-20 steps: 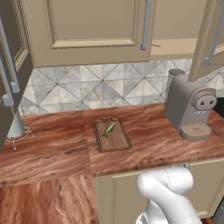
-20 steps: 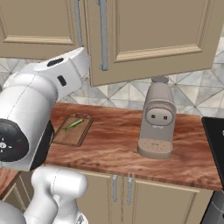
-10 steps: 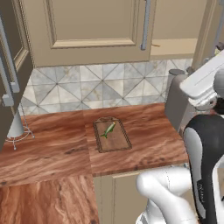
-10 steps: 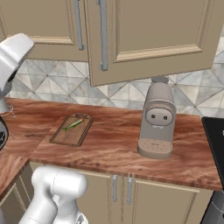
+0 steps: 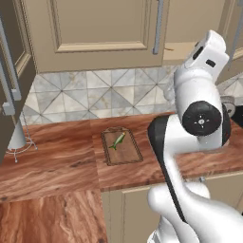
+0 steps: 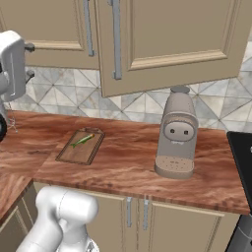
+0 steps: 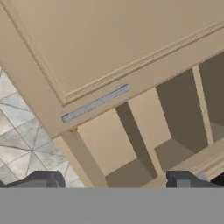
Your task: Open the cabinet, retrieve the rolling pin, and place it next to the meat on the cutting board to prepare for tenderizing.
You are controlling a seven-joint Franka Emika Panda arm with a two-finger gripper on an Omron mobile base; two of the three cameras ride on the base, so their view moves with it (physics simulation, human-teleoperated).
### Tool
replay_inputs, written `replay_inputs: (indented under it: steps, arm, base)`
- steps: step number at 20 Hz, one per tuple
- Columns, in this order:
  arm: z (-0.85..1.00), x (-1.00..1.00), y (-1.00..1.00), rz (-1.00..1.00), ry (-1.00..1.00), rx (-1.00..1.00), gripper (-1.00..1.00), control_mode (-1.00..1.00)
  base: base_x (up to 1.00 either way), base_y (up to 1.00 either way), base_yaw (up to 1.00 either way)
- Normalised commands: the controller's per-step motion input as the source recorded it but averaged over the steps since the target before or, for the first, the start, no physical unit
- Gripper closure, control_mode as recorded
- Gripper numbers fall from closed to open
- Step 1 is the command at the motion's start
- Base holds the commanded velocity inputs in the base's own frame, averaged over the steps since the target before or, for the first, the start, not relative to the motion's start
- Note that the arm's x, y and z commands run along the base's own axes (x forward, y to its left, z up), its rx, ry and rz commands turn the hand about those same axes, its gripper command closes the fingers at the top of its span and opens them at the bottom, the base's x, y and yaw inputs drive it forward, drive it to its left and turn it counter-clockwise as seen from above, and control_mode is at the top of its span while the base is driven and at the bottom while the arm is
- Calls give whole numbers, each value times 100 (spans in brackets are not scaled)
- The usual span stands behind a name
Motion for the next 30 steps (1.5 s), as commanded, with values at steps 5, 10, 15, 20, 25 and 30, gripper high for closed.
replay_inputs:
  steps: [5,10,15,20,25,30]
  arm:
    - [-17,71,-7,-33,13,-15,-100,-100]
    - [-2,71,-20,-28,17,-5,-100,-100]
    - [-1,59,-31,-23,13,0,-100,-100]
    - [-12,20,-45,-17,2,0,-100,-100]
    - [-27,0,-43,-13,0,0,-100,-100]
    - [-12,18,-42,-8,5,0,-100,-100]
  base:
    - [0,0,0]
    - [0,0,0]
    - [0,0,0]
    - [0,0,0]
    - [0,0,0]
    - [0,0,0]
